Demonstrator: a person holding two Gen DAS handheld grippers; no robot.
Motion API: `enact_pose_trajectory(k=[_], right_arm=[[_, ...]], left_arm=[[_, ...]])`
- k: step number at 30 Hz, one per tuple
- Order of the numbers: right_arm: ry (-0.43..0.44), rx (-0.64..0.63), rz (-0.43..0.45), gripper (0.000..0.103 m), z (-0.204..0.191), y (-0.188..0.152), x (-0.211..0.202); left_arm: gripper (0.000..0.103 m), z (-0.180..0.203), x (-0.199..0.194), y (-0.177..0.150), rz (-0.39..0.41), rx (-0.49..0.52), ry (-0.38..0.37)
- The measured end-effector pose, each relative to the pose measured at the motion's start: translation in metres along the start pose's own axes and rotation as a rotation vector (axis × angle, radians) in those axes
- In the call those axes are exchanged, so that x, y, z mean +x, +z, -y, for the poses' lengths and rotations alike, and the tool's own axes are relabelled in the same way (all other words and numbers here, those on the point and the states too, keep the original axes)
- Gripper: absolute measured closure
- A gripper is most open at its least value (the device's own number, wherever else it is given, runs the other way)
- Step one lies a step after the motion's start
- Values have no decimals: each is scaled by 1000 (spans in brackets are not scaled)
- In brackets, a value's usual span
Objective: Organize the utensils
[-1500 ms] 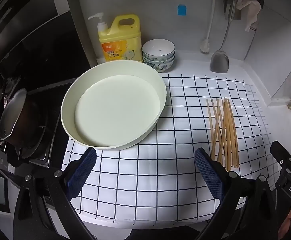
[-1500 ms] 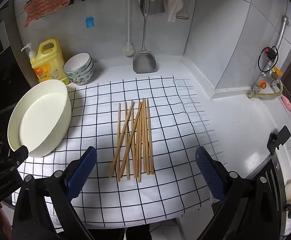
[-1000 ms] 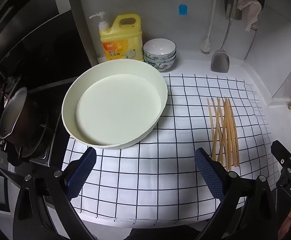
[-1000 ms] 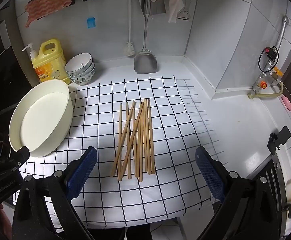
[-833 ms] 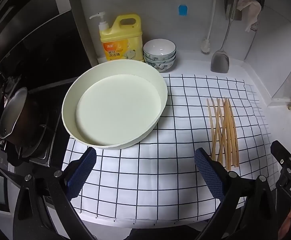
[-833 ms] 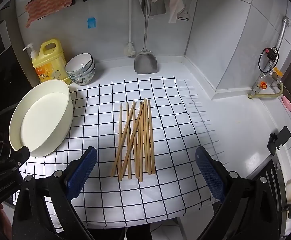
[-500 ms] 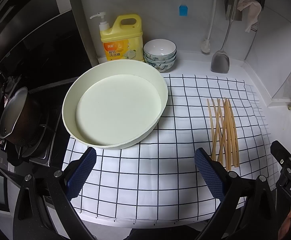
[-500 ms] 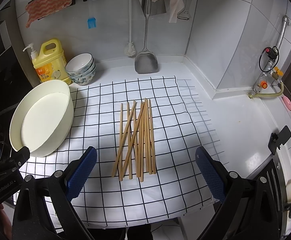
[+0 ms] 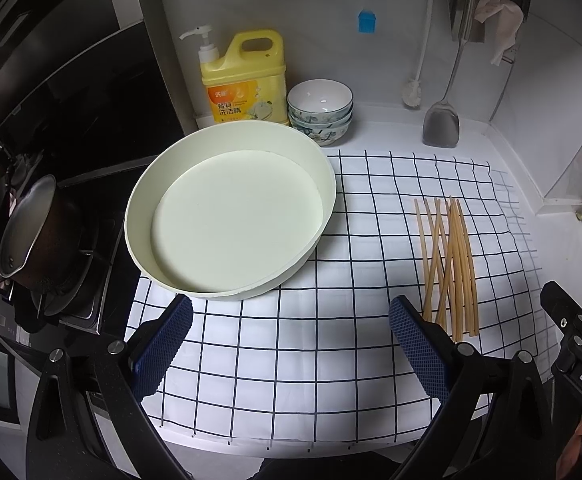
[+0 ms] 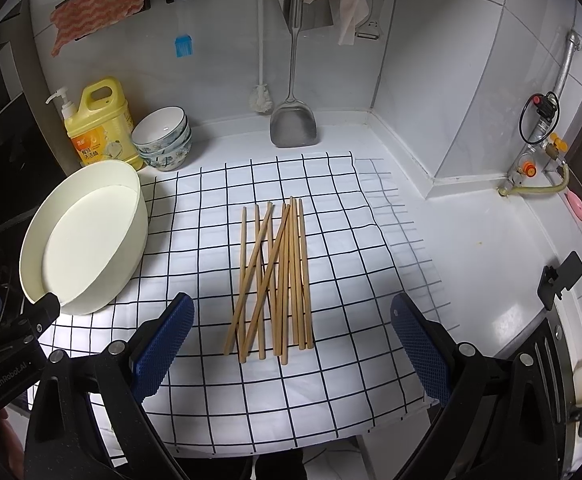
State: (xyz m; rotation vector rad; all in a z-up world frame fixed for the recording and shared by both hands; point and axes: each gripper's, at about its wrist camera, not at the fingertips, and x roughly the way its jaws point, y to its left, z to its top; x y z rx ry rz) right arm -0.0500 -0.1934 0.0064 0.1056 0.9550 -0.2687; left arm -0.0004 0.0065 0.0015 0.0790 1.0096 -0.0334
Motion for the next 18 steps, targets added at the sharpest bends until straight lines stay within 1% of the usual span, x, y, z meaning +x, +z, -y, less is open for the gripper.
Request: enact_pose_trajectory(k=[18], right_arm=[[9,-1,-7,9,-4,0,8]], left_arm=[[6,0,0,-1,1,2,-1]])
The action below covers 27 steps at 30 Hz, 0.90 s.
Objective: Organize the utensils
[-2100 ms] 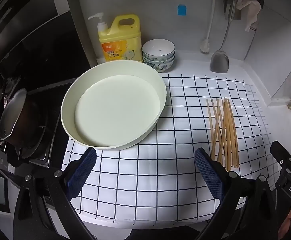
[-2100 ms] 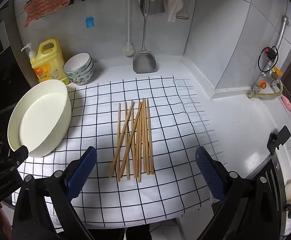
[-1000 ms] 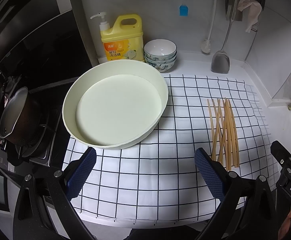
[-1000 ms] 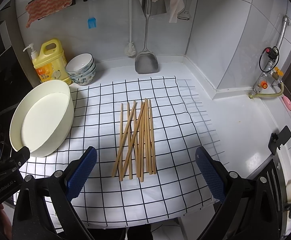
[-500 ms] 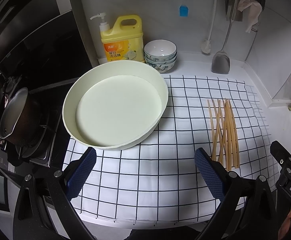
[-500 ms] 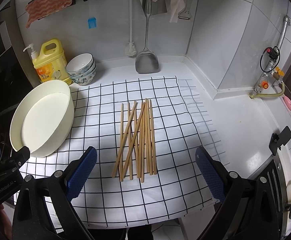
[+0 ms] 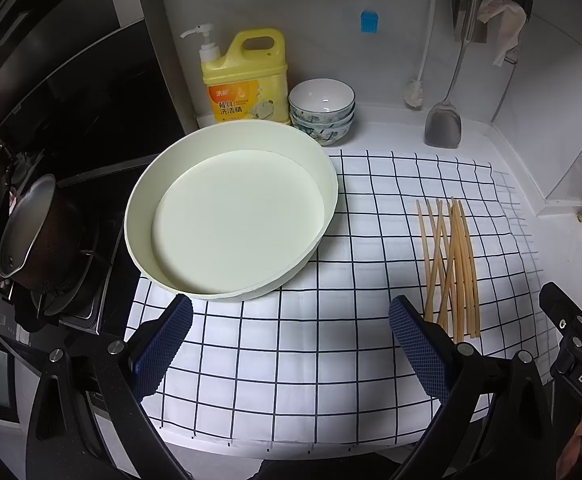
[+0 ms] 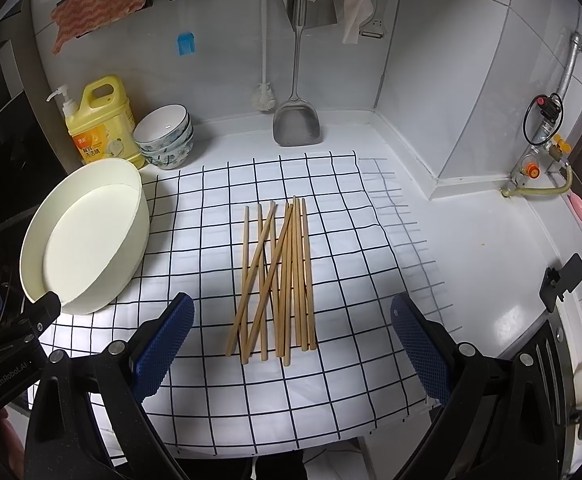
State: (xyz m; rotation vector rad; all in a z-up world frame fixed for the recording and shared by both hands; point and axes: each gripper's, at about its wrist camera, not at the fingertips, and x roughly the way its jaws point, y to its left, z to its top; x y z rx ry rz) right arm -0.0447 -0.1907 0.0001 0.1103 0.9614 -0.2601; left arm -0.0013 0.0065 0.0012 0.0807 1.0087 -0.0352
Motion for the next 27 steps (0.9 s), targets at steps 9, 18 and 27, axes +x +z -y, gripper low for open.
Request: enact_pose_trajectory(k=[9,18,27], right_arm=[[3,0,0,9,0,-2,0],[3,1,1,9,-1,-3,1],[4,1,1,9,-1,-3,0]], left_arm=[[6,1,0,0,0,0,0],[6,1,0,0,0,0,0],[6,1,0,0,0,1,0]])
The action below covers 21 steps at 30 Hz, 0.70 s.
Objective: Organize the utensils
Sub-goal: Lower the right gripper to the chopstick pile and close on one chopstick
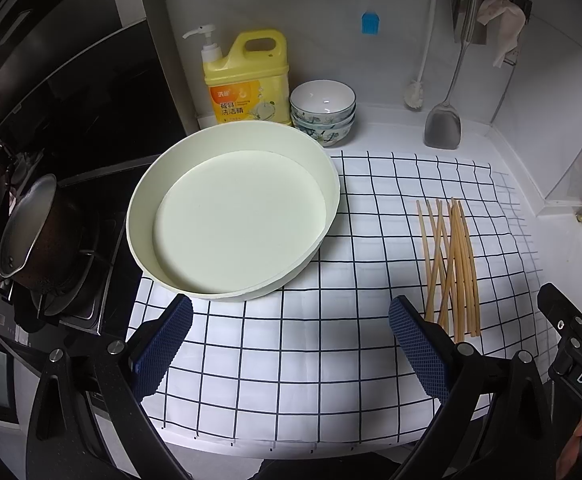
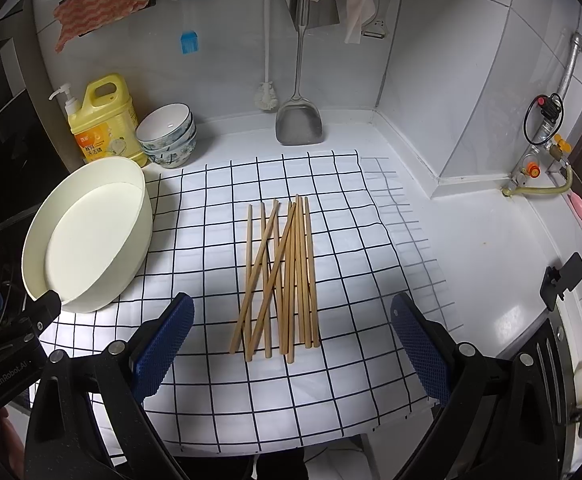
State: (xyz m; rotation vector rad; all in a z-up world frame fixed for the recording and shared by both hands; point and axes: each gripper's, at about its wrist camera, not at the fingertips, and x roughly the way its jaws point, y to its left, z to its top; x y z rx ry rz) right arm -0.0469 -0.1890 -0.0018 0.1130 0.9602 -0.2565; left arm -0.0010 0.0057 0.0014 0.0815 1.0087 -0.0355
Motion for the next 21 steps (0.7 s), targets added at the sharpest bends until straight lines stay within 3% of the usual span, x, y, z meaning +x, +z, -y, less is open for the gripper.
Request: enact_pose_trajectory(k=[11,17,21], right_arm=[[10,37,-6,9,-4,-9,4],[48,66,-3,9,2,-22,14],[16,49,3,9,8,-34,25]], left_arm=[[6,-4,10,4,-2,45,-28],[6,8,20,-3,30,111,-118],[6,23,32,-9,26,147,-156]])
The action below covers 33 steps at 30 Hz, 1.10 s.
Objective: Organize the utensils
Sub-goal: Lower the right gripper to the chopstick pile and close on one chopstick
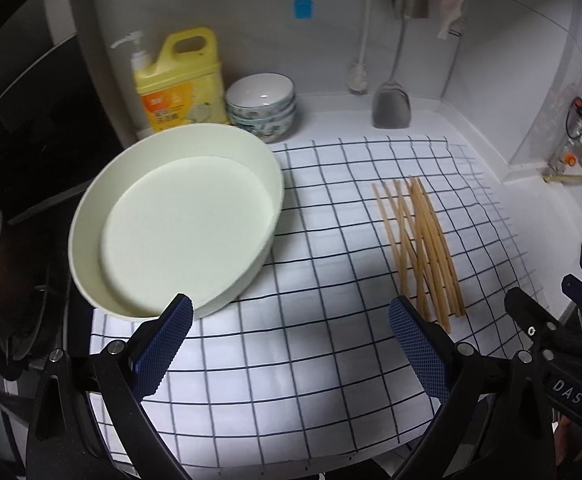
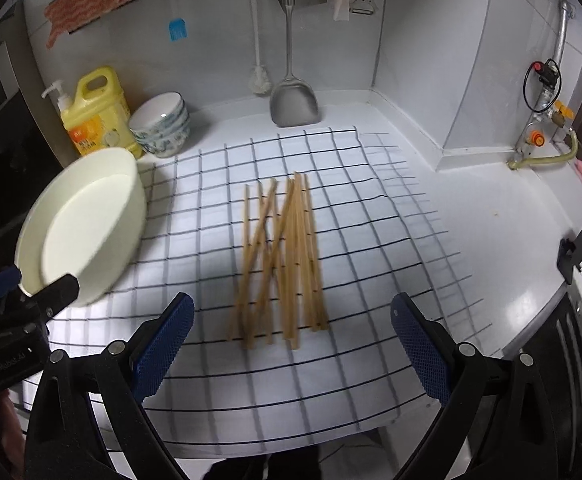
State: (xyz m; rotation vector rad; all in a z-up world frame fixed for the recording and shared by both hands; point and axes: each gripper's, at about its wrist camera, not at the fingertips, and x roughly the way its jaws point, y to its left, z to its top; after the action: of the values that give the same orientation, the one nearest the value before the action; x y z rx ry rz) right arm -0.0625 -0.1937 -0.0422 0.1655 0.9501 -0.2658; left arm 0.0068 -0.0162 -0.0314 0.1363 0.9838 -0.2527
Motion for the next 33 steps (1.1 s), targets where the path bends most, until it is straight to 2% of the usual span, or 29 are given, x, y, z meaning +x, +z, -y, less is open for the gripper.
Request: enact_pose_trajectory(k=[3,7,10,15,17,21,26,33], right_arm=[[-26,-22,35,9,15,-8,8],[-39,-32,41,9,38,-10,24],[-14,-29,20,9,55,-10,45],[113,-41,-4,9,78,-14,88],[133,-65,-9,9,77,-13,99],[112,-113,9,9,77,-11,121],[106,-120,-8,9,78,-11,147],[69,-115,-28,9,77,-11,165]], left_arm=[[6,13,12,-1,0,13,-2],[6,30,30,-2,-15,18,15],[6,43,41,-5,-4,1,17],[6,60,64,-10,-3,-50,11],[6,66,74,-12,8,-64,32],[6,67,92,-12,10,-93,60],[6,66,109,-15,19,-115,45],[6,72,129,-19,6,-88,42]])
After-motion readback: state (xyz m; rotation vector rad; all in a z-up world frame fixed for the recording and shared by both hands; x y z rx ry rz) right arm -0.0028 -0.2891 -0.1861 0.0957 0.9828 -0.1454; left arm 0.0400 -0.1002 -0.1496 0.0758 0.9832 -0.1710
